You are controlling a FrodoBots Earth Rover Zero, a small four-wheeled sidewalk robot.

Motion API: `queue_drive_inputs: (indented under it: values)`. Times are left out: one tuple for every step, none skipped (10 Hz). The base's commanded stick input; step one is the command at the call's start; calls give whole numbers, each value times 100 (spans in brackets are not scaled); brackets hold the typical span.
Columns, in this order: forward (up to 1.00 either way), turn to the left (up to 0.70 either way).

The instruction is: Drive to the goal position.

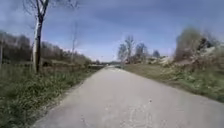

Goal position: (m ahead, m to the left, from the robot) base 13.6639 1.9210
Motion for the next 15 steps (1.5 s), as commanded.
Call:
queue_drive_inputs:
  values:
    - [85, 0]
    - [85, 0]
    - [85, 0]
    - [85, 0]
    - [85, 0]
    - [85, 0]
    - [85, 0]
    - [85, 0]
    - [85, 0]
    - [85, 0]
    - [85, 0]
    - [85, 0]
    - [85, 0]
    - [85, 0]
    - [85, 0]
